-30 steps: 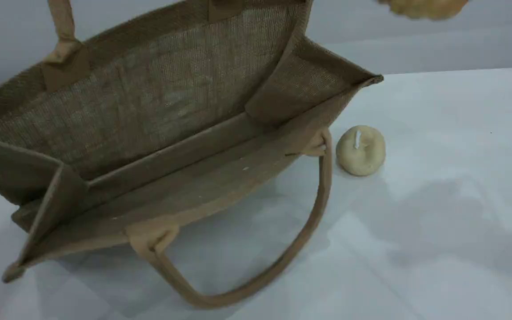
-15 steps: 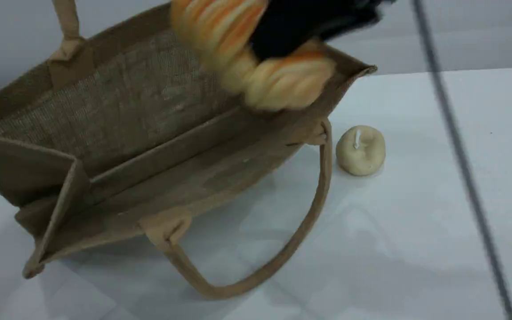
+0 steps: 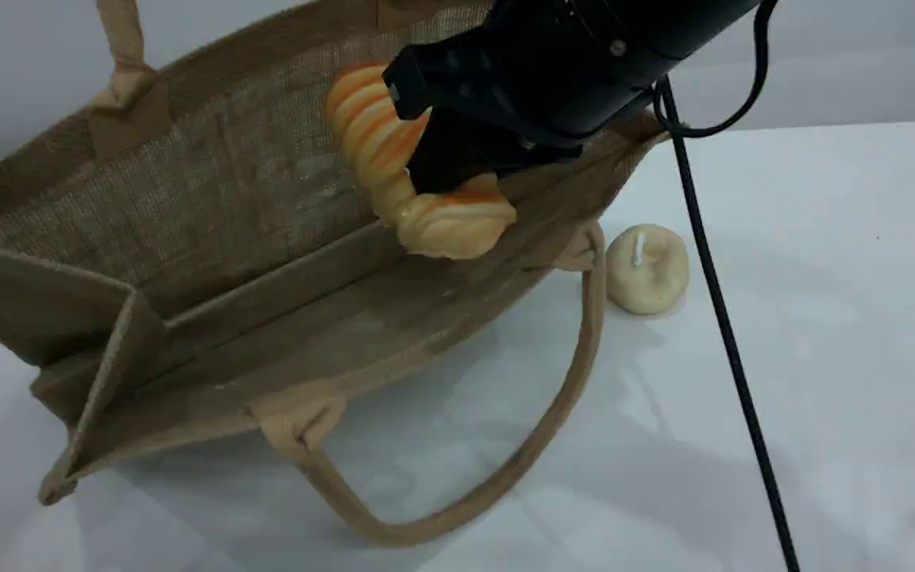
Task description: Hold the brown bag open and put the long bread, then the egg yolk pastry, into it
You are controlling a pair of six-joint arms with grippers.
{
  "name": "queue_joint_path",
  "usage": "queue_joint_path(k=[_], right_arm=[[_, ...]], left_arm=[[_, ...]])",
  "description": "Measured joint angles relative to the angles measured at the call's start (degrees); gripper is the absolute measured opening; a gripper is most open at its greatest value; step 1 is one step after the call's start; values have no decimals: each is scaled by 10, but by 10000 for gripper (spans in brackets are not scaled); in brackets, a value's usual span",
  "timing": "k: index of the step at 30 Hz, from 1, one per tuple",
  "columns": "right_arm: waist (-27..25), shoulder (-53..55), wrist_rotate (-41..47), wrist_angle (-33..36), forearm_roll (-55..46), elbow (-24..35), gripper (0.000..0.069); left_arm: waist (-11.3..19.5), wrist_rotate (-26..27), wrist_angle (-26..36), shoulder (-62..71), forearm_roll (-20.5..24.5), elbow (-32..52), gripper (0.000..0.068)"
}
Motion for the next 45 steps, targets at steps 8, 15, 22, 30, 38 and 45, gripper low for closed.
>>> queue_joint_path(k=[8, 15, 22, 30, 38, 45], right_arm=[[0, 0, -48, -11, 4, -31, 435], [-5, -15, -45, 12, -42, -45, 615], [-94, -59, 9, 9, -140, -45, 558], [-230, 1, 11, -50, -133, -44, 552], [-234, 114, 1, -123, -98, -45, 552], [-208, 186, -8, -140, -96, -76, 552]], left_arm=[[0, 0, -2, 0, 0, 0, 92], [0, 0, -1, 0, 0, 0, 92], [0, 0, 0, 0, 2, 0, 92], [0, 0, 0, 0, 4, 0, 92], [0, 1, -1, 0, 4, 0, 92], [0, -5, -1, 0, 2, 0, 92]])
